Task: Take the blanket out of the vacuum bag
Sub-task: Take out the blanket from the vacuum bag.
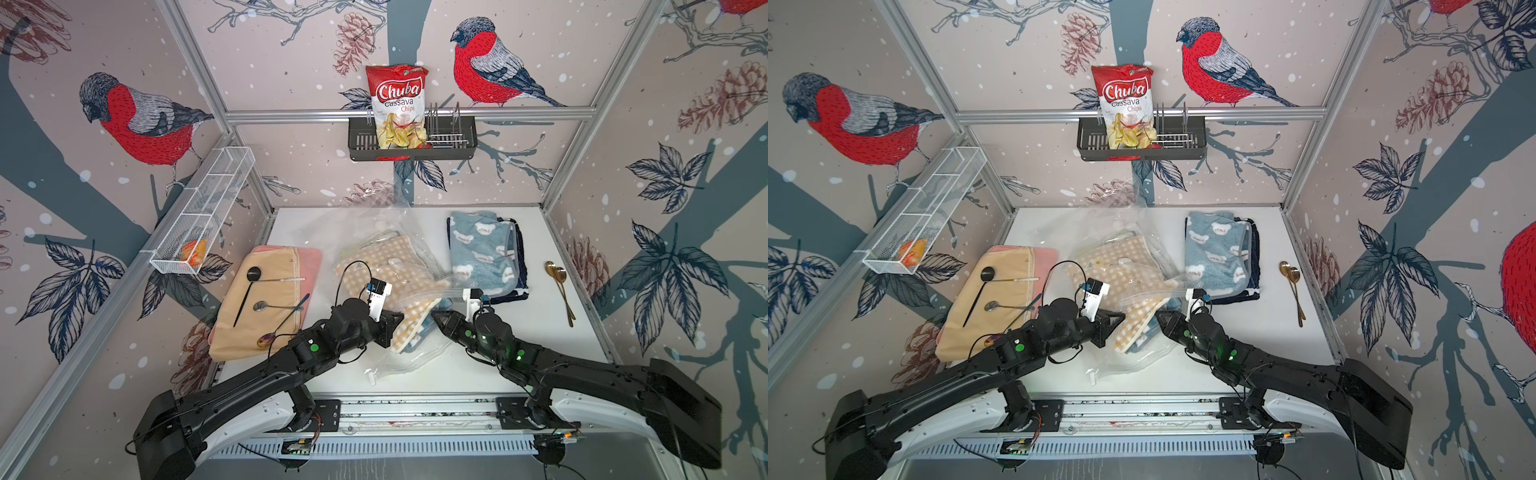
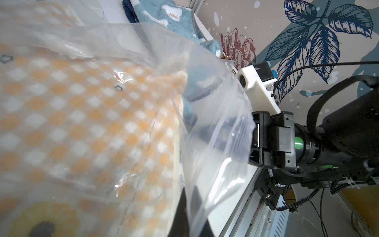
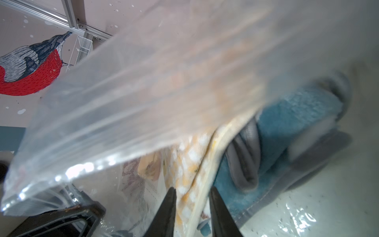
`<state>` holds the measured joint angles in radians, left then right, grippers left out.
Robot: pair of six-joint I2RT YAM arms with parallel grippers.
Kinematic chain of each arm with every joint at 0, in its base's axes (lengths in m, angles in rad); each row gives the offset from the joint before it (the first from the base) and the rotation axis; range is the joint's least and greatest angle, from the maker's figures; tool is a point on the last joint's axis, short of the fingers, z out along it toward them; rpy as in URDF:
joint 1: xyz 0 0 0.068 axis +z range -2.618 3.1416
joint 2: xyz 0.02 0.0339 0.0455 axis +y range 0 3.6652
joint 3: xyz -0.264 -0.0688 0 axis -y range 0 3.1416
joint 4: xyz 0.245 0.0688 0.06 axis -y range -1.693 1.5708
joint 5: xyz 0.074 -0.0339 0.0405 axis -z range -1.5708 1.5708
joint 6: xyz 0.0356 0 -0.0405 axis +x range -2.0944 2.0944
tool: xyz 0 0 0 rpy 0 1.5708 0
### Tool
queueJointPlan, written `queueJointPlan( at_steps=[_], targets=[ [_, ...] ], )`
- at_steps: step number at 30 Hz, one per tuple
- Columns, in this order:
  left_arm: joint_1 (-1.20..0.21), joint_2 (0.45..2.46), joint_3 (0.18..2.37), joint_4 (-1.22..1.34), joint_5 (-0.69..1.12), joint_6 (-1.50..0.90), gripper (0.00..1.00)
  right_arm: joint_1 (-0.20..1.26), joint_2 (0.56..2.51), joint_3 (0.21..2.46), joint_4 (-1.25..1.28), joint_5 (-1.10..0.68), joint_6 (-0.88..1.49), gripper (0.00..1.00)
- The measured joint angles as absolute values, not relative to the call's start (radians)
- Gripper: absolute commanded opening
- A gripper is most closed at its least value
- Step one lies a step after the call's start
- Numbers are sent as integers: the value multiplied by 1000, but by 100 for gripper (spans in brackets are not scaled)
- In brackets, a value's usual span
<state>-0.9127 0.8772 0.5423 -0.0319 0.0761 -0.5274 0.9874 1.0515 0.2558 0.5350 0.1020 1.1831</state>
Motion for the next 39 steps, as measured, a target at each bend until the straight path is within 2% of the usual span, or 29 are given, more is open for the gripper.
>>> queueJointPlan(
  at_steps=[16, 31, 34, 39],
  targets=[
    [-913, 820, 543, -28, -30, -569, 0, 977, 1308, 273, 757, 35, 1229, 35],
    [-913, 831, 543, -27, -34, -569, 0, 980, 1398, 304, 855, -22, 1260, 41],
    [-913, 834, 543, -27, -33, -569, 0, 982, 1424, 323, 881, -35, 1267, 41],
    [-913, 838, 543, -27, -33, -569, 0, 984, 1448, 360, 929, -43, 1285, 33]
  ],
)
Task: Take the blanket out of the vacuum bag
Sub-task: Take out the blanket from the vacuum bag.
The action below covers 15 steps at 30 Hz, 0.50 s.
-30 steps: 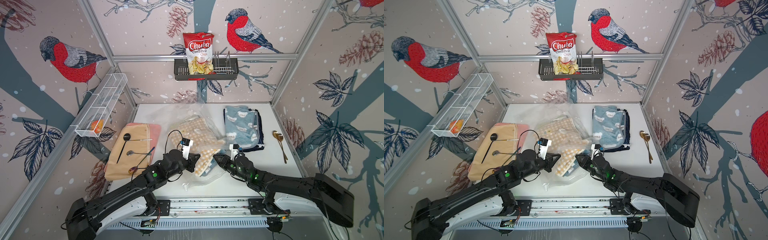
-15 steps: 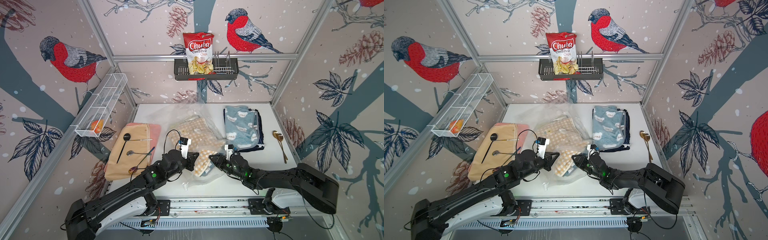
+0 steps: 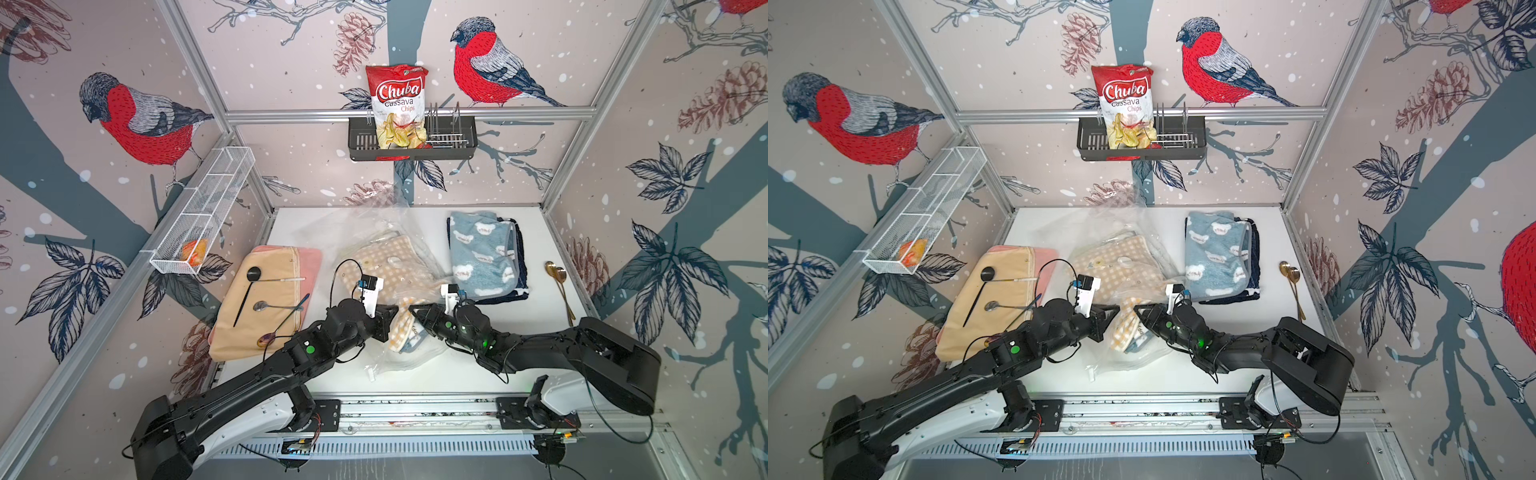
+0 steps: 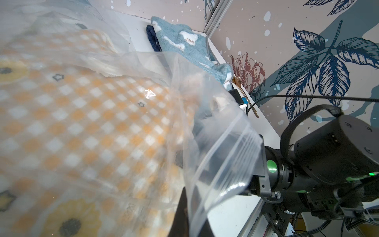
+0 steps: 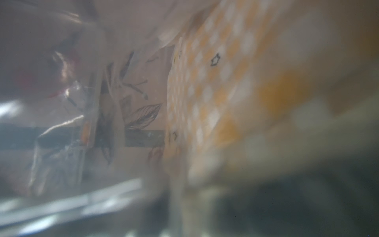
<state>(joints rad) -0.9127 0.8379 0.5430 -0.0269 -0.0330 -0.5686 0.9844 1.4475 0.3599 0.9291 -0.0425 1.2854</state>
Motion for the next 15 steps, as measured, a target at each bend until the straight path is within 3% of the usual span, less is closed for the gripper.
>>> queueJointPlan(
  at_steps=[7, 15],
  targets=[
    [-913, 838, 543, -27, -33, -569, 0, 994, 1449, 358, 1004, -47, 1311, 33],
    [-913, 841, 543, -27, -33, -568, 0, 1003, 1475, 315, 1019, -33, 1341, 46]
  ],
)
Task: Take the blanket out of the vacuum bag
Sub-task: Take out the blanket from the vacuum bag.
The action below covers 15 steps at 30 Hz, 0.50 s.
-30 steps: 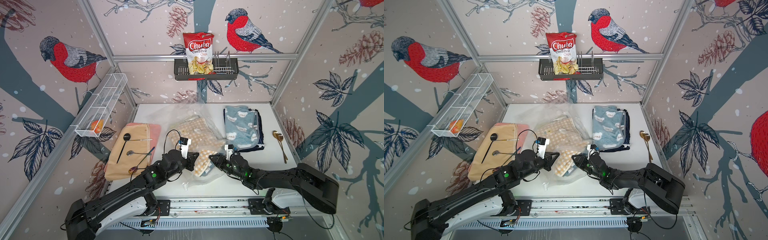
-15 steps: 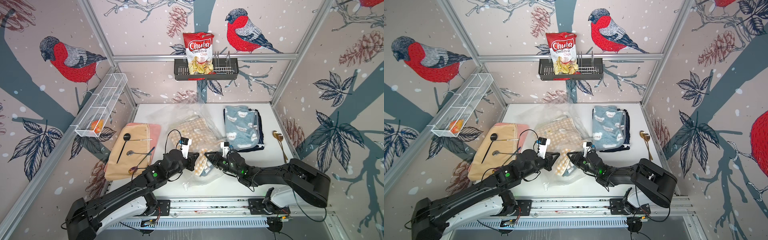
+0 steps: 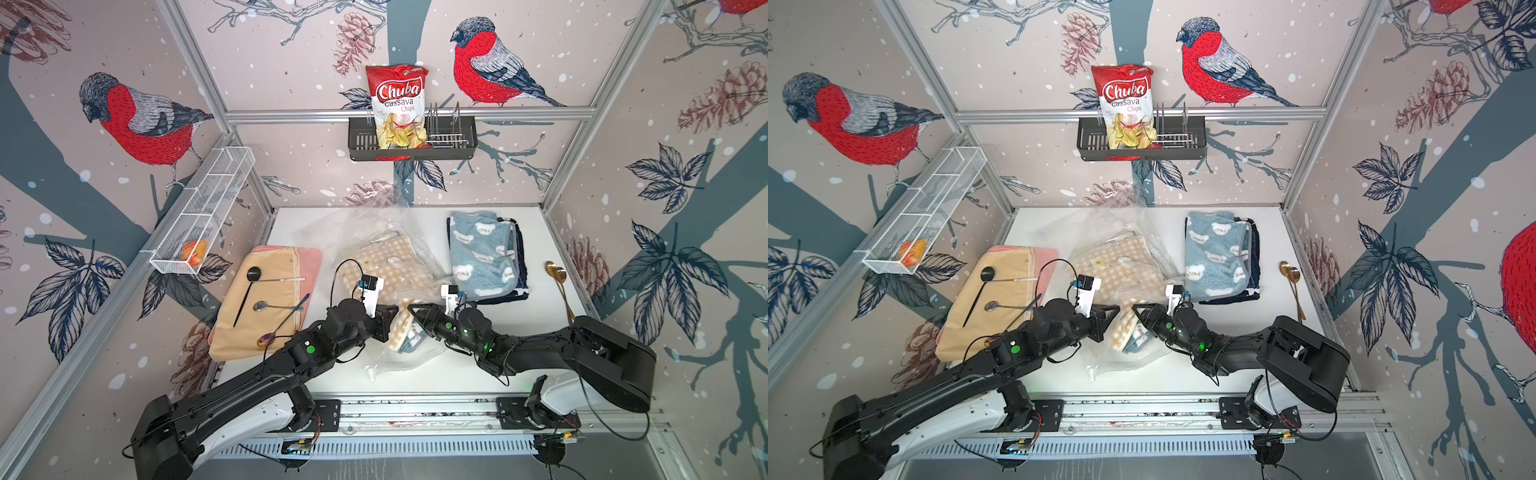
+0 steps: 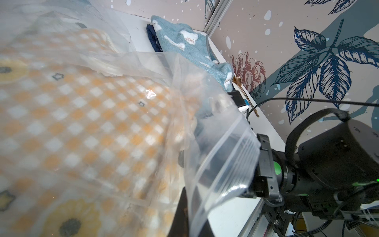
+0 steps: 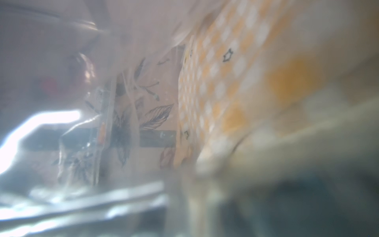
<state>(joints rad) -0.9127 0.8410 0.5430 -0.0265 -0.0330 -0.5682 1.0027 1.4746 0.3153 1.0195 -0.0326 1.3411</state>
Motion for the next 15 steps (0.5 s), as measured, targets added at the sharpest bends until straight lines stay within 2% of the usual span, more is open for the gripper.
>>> queueJointPlan(
  at_steps=[6, 15],
  targets=[
    [-913, 847, 543, -26, -33, -569, 0, 1010, 1515, 306, 1024, -32, 1369, 54],
    [-913, 848, 541, -26, -33, -569, 0, 1015, 1589, 350, 1047, -33, 1396, 54]
  ],
)
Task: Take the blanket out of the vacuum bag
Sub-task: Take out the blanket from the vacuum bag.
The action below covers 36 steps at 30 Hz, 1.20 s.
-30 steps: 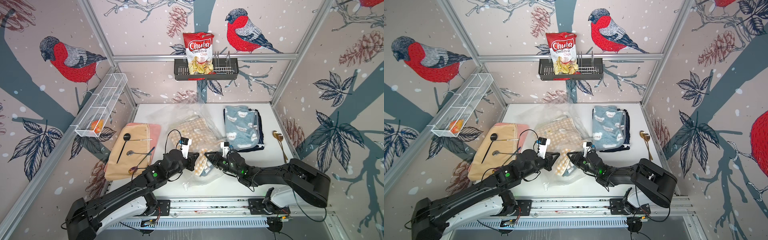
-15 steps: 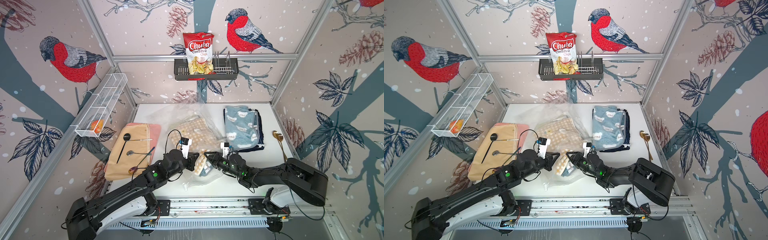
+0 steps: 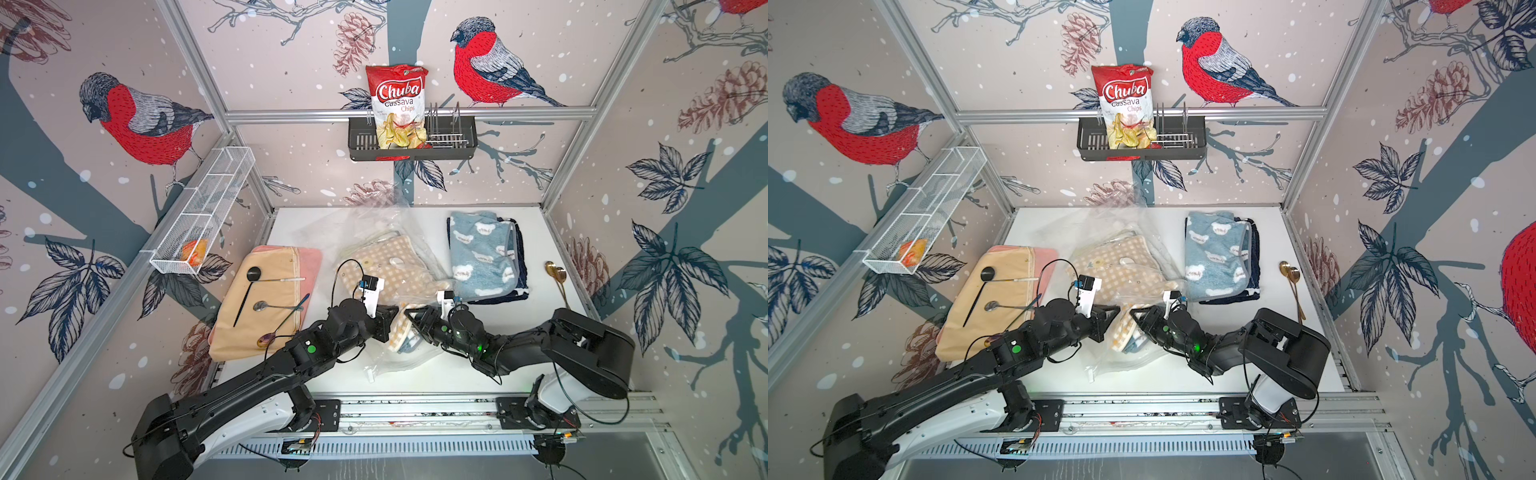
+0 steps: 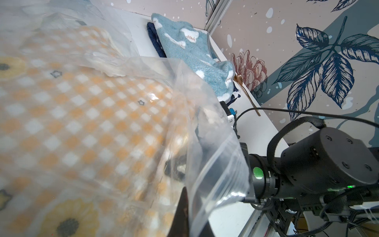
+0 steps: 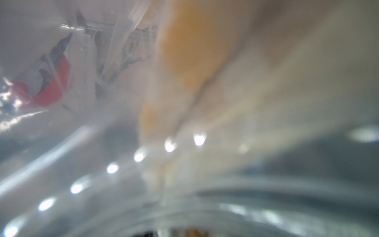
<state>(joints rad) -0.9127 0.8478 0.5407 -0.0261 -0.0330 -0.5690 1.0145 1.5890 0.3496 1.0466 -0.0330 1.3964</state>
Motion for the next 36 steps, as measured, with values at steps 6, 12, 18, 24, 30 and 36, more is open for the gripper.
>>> queueJointPlan(
  at_steps=[6, 12, 18, 24, 30, 36],
  targets=[
    [-913, 847, 535, -18, -33, -569, 0, 1021, 1573, 376, 1048, -32, 1393, 46],
    [-913, 847, 535, -3, -33, -569, 0, 1053, 1502, 461, 983, 2, 1341, 45],
    [-913, 847, 535, -2, -33, -569, 0, 1054, 1495, 480, 927, 24, 1311, 46],
    [-913, 839, 535, -4, -33, -569, 0, 1060, 1498, 420, 923, 43, 1320, 54],
    [-913, 832, 533, -4, -33, -568, 0, 1073, 1483, 359, 927, 52, 1343, 56],
    [-913, 840, 513, 17, -33, -569, 0, 1079, 1475, 347, 926, 59, 1361, 64]
  ],
)
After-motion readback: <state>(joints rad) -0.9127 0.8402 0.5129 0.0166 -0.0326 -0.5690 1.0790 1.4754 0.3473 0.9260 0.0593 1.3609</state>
